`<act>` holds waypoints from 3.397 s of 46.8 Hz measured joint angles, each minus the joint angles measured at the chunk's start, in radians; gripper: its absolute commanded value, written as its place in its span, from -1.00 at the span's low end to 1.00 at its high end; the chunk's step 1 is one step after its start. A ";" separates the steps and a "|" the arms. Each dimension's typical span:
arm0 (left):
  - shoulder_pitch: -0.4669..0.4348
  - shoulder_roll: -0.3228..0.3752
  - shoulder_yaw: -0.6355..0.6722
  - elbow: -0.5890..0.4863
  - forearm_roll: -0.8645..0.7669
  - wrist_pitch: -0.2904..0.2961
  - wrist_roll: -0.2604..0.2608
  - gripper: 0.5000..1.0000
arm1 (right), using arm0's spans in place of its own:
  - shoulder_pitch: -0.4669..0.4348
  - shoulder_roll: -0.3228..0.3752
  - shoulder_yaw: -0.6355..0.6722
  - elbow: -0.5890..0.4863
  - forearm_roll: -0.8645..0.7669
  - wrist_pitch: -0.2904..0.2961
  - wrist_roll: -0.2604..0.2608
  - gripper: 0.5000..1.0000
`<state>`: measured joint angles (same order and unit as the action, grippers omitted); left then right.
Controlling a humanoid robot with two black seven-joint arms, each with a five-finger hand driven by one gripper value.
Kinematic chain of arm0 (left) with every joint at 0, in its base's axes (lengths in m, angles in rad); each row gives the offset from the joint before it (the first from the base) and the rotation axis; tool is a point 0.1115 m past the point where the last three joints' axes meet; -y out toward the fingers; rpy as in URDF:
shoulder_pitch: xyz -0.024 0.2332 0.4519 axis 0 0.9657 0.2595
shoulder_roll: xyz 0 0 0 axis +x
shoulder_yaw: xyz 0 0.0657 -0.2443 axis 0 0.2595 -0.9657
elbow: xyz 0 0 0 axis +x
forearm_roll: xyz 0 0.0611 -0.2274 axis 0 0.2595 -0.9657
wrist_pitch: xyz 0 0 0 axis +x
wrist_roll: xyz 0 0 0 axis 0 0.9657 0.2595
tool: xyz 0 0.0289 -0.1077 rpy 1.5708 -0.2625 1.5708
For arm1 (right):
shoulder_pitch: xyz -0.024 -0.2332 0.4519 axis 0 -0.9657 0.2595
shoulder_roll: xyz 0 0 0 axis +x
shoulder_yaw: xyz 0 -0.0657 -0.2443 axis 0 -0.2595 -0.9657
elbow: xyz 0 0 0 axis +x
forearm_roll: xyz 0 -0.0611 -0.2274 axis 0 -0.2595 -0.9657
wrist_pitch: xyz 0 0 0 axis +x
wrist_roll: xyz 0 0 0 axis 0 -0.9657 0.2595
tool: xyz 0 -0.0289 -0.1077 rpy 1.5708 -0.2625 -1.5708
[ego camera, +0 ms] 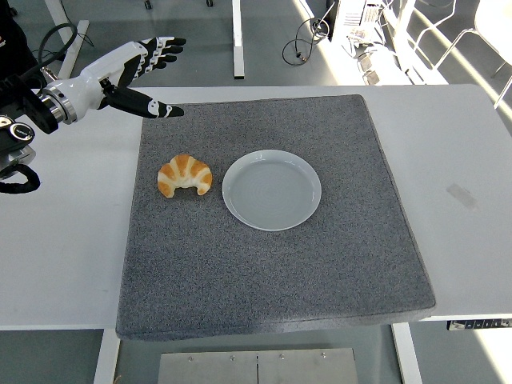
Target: Place the bread on the plate
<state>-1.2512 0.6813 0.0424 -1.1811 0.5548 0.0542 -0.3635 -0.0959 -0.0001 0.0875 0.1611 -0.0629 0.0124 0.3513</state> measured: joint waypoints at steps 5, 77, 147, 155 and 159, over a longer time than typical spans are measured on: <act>-0.018 0.025 0.032 -0.073 0.034 0.034 0.012 0.90 | 0.000 0.000 0.000 0.000 0.000 0.000 0.000 1.00; -0.008 -0.098 0.208 -0.006 0.115 0.114 0.269 0.86 | 0.000 0.000 0.000 0.000 0.000 0.000 0.000 1.00; 0.083 -0.208 0.174 0.111 0.355 0.225 0.316 -0.62 | 0.000 0.000 0.000 0.000 0.000 0.000 0.000 1.00; 0.080 -0.204 0.132 0.111 0.352 0.225 0.317 -0.72 | 0.000 0.000 0.000 0.000 0.000 0.000 0.000 1.00; 0.075 -0.203 0.108 0.110 0.350 0.225 0.317 -0.72 | 0.000 0.000 0.000 0.000 0.000 0.000 0.000 1.00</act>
<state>-1.1764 0.4787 0.1503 -1.0707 0.9053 0.2793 -0.0462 -0.0961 0.0000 0.0877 0.1611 -0.0629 0.0124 0.3513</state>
